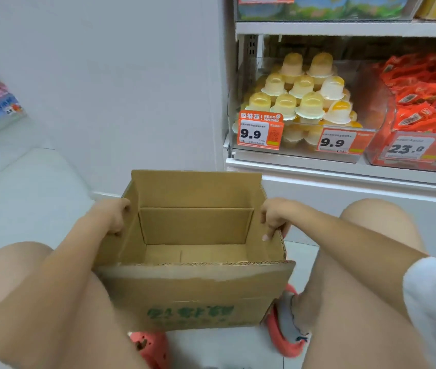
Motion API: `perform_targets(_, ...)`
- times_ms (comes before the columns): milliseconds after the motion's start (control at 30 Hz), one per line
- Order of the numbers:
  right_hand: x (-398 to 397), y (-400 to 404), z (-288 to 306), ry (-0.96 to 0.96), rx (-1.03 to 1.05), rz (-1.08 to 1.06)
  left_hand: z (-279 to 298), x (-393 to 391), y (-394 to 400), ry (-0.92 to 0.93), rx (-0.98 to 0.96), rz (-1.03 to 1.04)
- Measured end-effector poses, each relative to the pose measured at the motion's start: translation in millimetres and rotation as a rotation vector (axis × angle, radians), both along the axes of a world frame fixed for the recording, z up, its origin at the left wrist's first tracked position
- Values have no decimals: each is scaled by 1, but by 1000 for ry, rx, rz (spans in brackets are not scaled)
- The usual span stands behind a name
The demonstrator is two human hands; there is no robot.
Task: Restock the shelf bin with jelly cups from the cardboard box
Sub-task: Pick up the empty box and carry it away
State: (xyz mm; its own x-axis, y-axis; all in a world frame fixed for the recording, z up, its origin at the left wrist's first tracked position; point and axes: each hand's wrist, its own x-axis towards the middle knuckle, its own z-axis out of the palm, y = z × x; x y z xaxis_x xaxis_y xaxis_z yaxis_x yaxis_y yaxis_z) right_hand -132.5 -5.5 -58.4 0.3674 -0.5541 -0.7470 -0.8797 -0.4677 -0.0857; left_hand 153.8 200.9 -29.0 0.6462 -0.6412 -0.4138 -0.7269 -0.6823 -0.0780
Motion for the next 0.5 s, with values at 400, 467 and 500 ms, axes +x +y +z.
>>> perform_targets(400, 220, 50, 61, -222, 63, 466, 56, 61, 200, -91, -271, 575)
perform_targets(467, 243, 62, 77, -299, 58, 518, 50, 57, 231, -105, -353, 670)
perform_targets(500, 253, 67, 81, -325, 55, 536, 46, 56, 244, -110, -386, 705)
